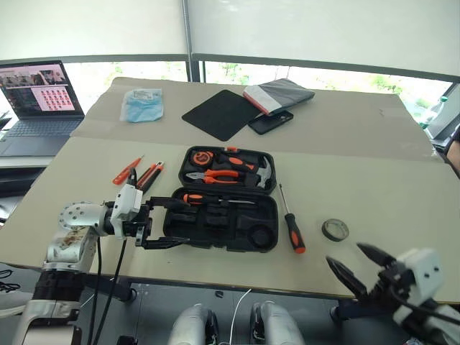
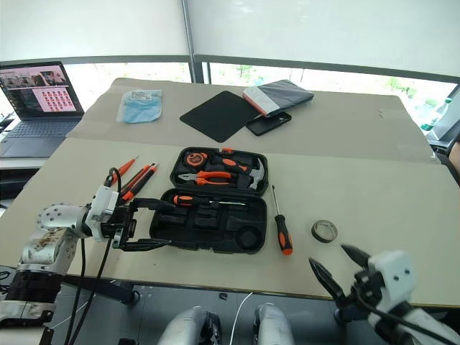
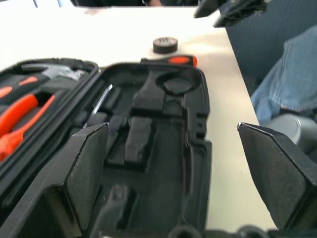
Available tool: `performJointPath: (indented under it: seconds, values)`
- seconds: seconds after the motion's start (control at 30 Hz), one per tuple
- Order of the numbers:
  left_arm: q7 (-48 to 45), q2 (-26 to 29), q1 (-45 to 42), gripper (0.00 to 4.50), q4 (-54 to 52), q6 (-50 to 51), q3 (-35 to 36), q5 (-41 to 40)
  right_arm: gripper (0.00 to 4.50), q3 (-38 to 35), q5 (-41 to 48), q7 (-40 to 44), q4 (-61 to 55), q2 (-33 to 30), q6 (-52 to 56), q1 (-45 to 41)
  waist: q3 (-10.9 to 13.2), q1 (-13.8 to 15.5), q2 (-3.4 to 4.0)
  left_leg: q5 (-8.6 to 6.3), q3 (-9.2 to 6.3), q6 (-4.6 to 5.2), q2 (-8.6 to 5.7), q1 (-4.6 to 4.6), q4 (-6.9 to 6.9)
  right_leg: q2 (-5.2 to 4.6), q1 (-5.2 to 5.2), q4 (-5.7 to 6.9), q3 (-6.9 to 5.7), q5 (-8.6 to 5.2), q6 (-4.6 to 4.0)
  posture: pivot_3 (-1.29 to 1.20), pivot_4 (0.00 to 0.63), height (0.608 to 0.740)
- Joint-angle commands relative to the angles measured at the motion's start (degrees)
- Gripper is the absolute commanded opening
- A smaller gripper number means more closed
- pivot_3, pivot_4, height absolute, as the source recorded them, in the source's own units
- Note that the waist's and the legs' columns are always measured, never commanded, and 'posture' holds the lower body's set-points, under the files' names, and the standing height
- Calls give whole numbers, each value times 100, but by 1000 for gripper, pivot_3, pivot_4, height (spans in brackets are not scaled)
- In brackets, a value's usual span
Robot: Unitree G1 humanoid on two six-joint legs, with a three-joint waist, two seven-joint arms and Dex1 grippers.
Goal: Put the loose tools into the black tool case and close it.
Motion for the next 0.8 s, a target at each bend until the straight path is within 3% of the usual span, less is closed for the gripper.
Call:
performJointPath:
  seconds: [0.03, 0.1, 0.2, 0.4, 0.5, 0.73, 0.8]
  values:
    - [89, -14, 25, 4436, -228, 1, 109, -140, 4500, 244, 622, -692, -268, -298, 1245, -767, 0, 19, 0, 1, 0, -1, -1, -2, -3, 0, -3, 0, -1, 1, 0, 0, 150, 740]
    - [140, -14, 78, 4436, -281, -47, 106, -112, 4500, 706, 603, -969, -220, -612, 2063, -1421, 0, 45, 0, 4, -1, 1, -1, -6, -9, 3, -6, 3, -6, 5, 4, 0, 150, 740]
    - [299, -30, 185, 4436, -447, -100, 180, -126, 4500, 1161, 841, -1478, 9, -532, 3158, -2274, 0, 32, -1, 14, -2, 22, -1, -18, -9, 6, -17, 0, -9, 8, 8, 0, 150, 740]
    - [507, 19, 341, 4436, -838, 133, 218, -282, 4500, 1377, 886, -1885, 163, -53, 4205, -2699, 0, 49, -2, 25, 0, 54, -5, -50, -6, 3, -37, -3, -15, 12, 12, 0, 150, 740]
    - [515, 98, 432, 4500, -1094, 369, 192, -397, 3813, 1486, 554, -2176, 310, 202, 4490, -2724, 0, 31, -2, 24, 4, 55, -7, -48, -5, 7, -36, -3, -10, 13, 21, 0, 150, 740]
    - [614, 65, 348, 4500, -1164, 432, 184, -434, 1381, 1333, -60, -2590, 360, 984, 4062, -2722, -4, 3, -8, 11, 3, -9, -1, -31, -5, 20, -29, 7, -2, 13, 25, 0, 150, 740]
    - [624, 52, 342, 4500, -1167, 431, 180, -452, 1051, 1255, -219, -2689, 241, 1161, 3992, -2660, -4, -4, -8, 13, 2, -12, -1, -32, -5, 22, -31, 9, -2, 14, 26, 0, 150, 740]
